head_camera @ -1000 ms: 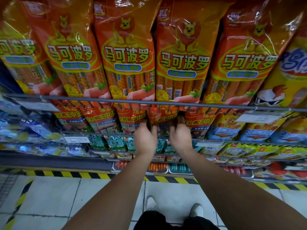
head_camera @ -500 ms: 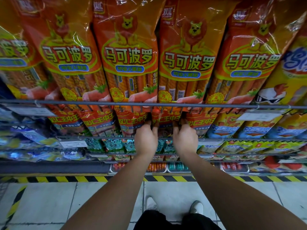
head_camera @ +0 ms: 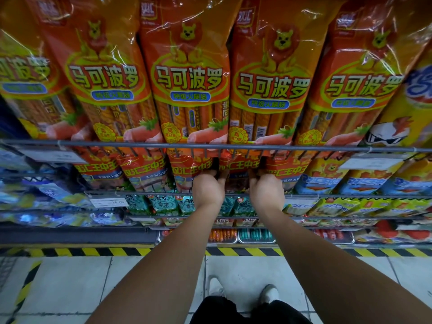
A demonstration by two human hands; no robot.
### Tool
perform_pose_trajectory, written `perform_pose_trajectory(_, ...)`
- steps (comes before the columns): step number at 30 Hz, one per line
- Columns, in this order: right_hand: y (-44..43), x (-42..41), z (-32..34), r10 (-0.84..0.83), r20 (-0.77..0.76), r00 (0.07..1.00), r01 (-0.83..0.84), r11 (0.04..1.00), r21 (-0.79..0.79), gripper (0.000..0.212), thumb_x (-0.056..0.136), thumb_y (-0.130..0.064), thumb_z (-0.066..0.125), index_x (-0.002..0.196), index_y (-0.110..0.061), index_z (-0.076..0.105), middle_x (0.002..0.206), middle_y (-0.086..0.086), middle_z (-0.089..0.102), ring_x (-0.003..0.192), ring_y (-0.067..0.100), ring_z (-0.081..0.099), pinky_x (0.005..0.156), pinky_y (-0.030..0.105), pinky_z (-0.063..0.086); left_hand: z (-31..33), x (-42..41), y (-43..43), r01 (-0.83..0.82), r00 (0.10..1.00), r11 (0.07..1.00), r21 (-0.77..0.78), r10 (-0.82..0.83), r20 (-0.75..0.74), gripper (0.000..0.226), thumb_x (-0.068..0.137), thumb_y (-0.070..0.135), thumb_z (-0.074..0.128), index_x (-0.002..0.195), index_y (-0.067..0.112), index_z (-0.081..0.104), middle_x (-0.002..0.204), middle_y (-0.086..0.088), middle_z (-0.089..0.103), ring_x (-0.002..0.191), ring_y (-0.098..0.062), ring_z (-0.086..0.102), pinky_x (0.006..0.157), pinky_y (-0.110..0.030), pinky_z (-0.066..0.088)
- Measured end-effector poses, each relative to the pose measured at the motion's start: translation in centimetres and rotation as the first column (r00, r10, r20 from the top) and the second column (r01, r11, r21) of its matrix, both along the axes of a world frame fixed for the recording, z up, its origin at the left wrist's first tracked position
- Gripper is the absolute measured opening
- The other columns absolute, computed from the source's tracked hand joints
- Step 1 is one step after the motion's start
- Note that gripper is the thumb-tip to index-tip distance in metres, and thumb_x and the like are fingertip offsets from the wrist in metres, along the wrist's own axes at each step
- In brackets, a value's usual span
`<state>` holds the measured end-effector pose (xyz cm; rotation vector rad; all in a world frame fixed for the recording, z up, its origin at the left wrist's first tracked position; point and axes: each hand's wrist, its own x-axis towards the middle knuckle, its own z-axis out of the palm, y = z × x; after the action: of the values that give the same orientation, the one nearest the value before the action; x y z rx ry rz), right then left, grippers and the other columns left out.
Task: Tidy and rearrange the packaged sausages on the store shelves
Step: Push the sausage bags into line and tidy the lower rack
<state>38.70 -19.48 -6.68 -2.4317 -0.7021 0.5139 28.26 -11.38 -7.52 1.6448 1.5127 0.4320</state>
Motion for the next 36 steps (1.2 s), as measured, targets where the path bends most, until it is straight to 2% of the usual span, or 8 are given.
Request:
perform_pose_trajectory(3,-0.1,0.3,0.6,0.024,0.022,0.999,-0.023,0.999,-0.038,0.037,0.099,-0.04,0.051,0.085,-0.009,0.067,0.08,0.015,0.067,0.071,0.037,0.063,0.061,0.035,0.048,0.1,-0.1,-0.2,0.036,0.992,0.999,-0.036,-0.04,-0.124,0.044,0.096,0.048,0.055,0.082,0.009,0.069,0.069,-0.007,0.064,0.057,-0.024,0.056,0.049,-0.028,0.036)
perform_pose_trajectory(5,-0.1,0.5,1.0,0.047,0.048,0.998,-0.043,0.996,-0.076,0.041,0.098,-0.042,0.051,0.084,-0.008,0.068,0.081,0.015,0.067,0.072,0.036,0.064,0.062,0.036,0.052,0.1,-0.1,-0.7,0.025,0.992,0.999,-0.03,-0.029,-0.119,0.045,0.096,0.045,0.055,0.08,0.005,0.068,0.066,-0.006,0.062,0.051,-0.02,0.051,0.044,-0.027,0.03)
perform_pose_trajectory(16,-2.1,-0.4,0.6,0.21,-0.002,0.978,-0.209,0.976,-0.063,0.045,0.099,-0.044,0.048,0.065,-0.016,0.057,0.062,0.005,0.06,0.054,0.027,0.056,0.049,0.025,0.037,1.5,-5.2,-3.9,-0.018,0.995,0.992,0.121,0.029,-0.091,0.039,0.1,0.034,0.053,0.131,0.011,0.058,0.117,-0.007,0.068,0.096,-0.026,0.065,0.082,-0.036,0.054)
perform_pose_trajectory(23,-1.9,-4.3,0.1,0.412,-0.041,0.91,-0.408,0.91,0.081,0.022,0.099,-0.036,0.05,0.105,-0.021,0.066,0.081,0.0,0.07,0.067,0.022,0.063,0.051,0.026,0.043,2.2,-10.0,-1.9,-0.15,0.976,0.971,0.189,0.176,-0.129,0.041,0.098,0.028,0.056,0.134,0.008,0.053,0.129,-0.013,0.059,0.103,-0.034,0.062,0.082,-0.039,0.05)
perform_pose_trajectory(26,-0.8,-6.3,0.4,0.494,-0.08,0.866,-0.476,0.862,0.178,0.032,0.098,-0.03,0.05,0.127,-0.019,0.059,0.091,-0.001,0.072,0.072,0.02,0.067,0.061,0.038,0.057,2.3,-11.8,0.3,-0.209,0.968,0.956,0.207,0.232,-0.095,0.038,0.097,0.021,0.056,0.132,0.008,0.05,0.126,-0.013,0.058,0.101,-0.036,0.061,0.078,-0.039,0.048)
perform_pose_trajectory(31,2.5,-10.6,1.0,0.585,-0.124,0.802,-0.55,0.803,0.23,0.055,0.098,-0.032,0.055,0.149,-0.023,0.035,0.137,0.001,0.059,0.102,0.024,0.066,0.083,0.042,0.057,1.7,-15.0,4.1,-0.261,0.957,0.943,0.205,0.281,-0.077,0.021,0.096,0.018,0.058,0.111,0.008,0.048,0.11,-0.018,0.058,0.093,-0.036,0.059,0.071,-0.041,0.044)
perform_pose_trajectory(33,4.3,-12.8,0.9,0.584,-0.163,0.795,-0.548,0.807,0.218,0.061,0.098,-0.032,0.056,0.152,-0.022,0.03,0.137,0.006,0.058,0.103,0.027,0.066,0.085,0.044,0.056,1.2,-16.3,5.4,-0.241,0.959,0.947,0.212,0.266,-0.098,0.033,0.097,0.023,0.057,0.123,0.004,0.047,0.118,-0.018,0.06,0.103,-0.039,0.06,0.078,-0.044,0.05)
perform_pose_trajectory(36,7.1,-15.5,0.3,0.515,-0.269,0.814,-0.482,0.857,0.182,0.061,0.098,-0.034,0.056,0.15,-0.017,0.028,0.109,0.005,0.064,0.079,0.024,0.064,0.064,0.036,0.052,0.7,-17.9,6.9,-0.169,0.974,0.963,0.211,0.195,-0.113,0.038,0.099,0.025,0.054,0.129,0.003,0.049,0.116,-0.019,0.064,0.102,-0.038,0.062,0.077,-0.041,0.049)
